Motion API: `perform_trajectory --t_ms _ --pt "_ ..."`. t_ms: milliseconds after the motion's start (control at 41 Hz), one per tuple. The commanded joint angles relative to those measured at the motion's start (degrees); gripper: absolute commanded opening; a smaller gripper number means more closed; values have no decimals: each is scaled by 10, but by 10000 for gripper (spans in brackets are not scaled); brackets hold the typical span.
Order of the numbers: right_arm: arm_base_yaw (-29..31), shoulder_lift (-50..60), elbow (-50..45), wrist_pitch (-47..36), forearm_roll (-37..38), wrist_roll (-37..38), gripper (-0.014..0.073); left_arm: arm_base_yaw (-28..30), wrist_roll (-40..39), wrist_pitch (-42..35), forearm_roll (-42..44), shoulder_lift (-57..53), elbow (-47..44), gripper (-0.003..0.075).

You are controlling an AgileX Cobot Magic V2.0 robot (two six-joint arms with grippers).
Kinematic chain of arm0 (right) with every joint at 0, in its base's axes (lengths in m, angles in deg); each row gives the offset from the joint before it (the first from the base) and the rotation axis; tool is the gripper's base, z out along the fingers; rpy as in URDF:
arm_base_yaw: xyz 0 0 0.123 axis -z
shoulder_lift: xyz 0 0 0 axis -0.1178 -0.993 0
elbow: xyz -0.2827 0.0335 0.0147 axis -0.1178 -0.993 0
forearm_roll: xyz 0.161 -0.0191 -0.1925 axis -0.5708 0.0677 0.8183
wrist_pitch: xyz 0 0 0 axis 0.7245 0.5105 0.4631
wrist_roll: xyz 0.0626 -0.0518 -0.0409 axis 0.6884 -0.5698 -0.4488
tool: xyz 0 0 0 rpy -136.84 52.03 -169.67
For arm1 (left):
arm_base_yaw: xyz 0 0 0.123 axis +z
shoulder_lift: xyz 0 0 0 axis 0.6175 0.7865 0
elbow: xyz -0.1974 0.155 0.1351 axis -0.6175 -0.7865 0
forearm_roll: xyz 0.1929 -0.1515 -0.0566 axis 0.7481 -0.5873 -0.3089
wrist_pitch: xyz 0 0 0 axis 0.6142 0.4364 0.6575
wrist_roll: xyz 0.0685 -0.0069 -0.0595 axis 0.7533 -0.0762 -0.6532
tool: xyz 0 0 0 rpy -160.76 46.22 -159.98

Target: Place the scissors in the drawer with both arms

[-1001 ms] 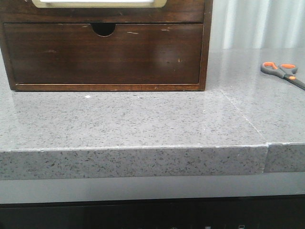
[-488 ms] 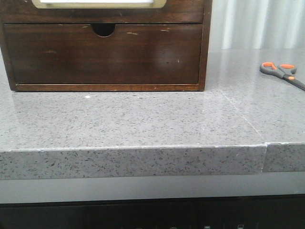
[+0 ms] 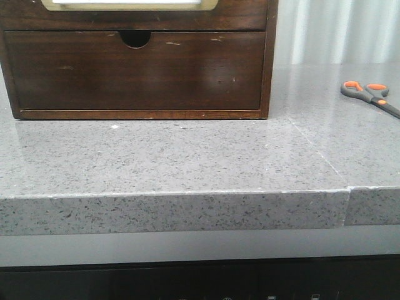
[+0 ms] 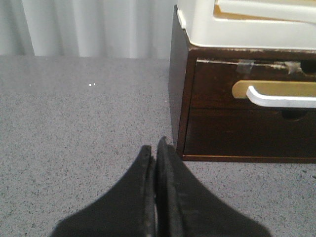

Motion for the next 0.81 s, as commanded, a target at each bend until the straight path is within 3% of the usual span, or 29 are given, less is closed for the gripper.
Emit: perform_trajectory --t_ms 0,171,269,342,391,464,562,659,781 --pt "3 -15 19 -23 16 -1 -67 0 -3 -40 -4 15 4 -20" --pt "3 -25 19 -10 21 -17 -52 0 -3 -42 -4 15 -15 -20" --pt "2 -27 19 -5 21 -33 86 0 -3 -42 -4 15 -25 18" --pt "2 -27 19 -5 21 -36 265 0 -3 -42 -4 15 -26 139" --pt "2 -27 19 -8 21 -36 372 0 -3 -42 -4 15 -26 269" --pt "2 -27 19 -9 21 -36 475 0 -3 -45 -4 15 -26 426" --pt "2 -27 19 -7 21 -36 502 0 -3 -45 -7 15 -26 581" --pt "2 -27 19 -7 21 -36 499 0 -3 -51 -51 23 -26 591" --pt "2 -27 19 -7 21 -36 499 -5 -3 -61 -184 54 -26 586"
